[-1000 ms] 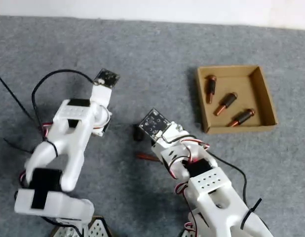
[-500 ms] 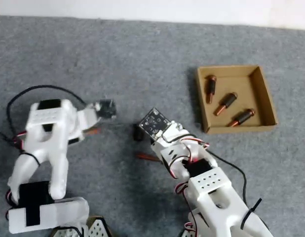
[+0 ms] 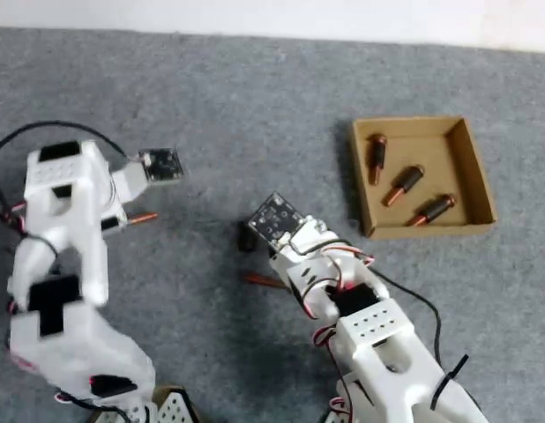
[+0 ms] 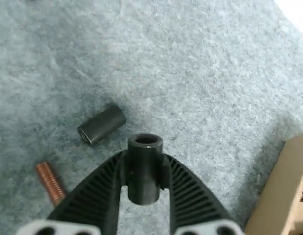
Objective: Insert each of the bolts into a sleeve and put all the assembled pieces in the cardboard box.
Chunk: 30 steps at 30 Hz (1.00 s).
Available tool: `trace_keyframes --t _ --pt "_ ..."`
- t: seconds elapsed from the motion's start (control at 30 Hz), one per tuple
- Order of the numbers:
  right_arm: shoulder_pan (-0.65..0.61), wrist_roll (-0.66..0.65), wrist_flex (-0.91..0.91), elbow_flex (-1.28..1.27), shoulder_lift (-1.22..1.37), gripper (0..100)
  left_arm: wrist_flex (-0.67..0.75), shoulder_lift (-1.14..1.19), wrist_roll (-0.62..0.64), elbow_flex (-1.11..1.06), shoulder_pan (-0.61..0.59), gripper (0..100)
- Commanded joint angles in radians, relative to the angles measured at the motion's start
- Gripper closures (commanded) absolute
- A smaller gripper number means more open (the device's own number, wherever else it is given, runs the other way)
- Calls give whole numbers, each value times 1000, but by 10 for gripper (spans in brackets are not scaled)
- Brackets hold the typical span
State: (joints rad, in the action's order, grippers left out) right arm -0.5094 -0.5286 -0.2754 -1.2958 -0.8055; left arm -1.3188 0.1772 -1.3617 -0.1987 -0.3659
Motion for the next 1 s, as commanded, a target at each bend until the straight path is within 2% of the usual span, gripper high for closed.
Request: trace_keyframes --t 0.0,0.1,0.2,0.27,0.47,0.57,0.7,0.83,0.9,0.97 --pt "13 8 25 5 -28 994 -126 170 -95 285 -1 993" --pt "13 8 25 5 -28 994 -192 285 -31 430 12 986" --pt "13 8 25 5 -28 994 -235 378 78 568 16 865" --pt "13 8 25 5 -28 994 -258 426 183 642 12 793" --pt "13 8 27 5 -28 994 -264 460 539 811 19 758" --pt "13 8 27 5 -28 994 -298 460 830 883 22 761" --pt "13 6 27 5 -28 994 -431 464 1333 892 4 761" --pt "13 8 27 5 -28 994 -442 466 1887 816 54 762" --pt "13 8 27 5 -28 994 -442 466 2042 788 102 762" --pt "13 8 27 5 -28 994 -442 464 2137 739 119 762"
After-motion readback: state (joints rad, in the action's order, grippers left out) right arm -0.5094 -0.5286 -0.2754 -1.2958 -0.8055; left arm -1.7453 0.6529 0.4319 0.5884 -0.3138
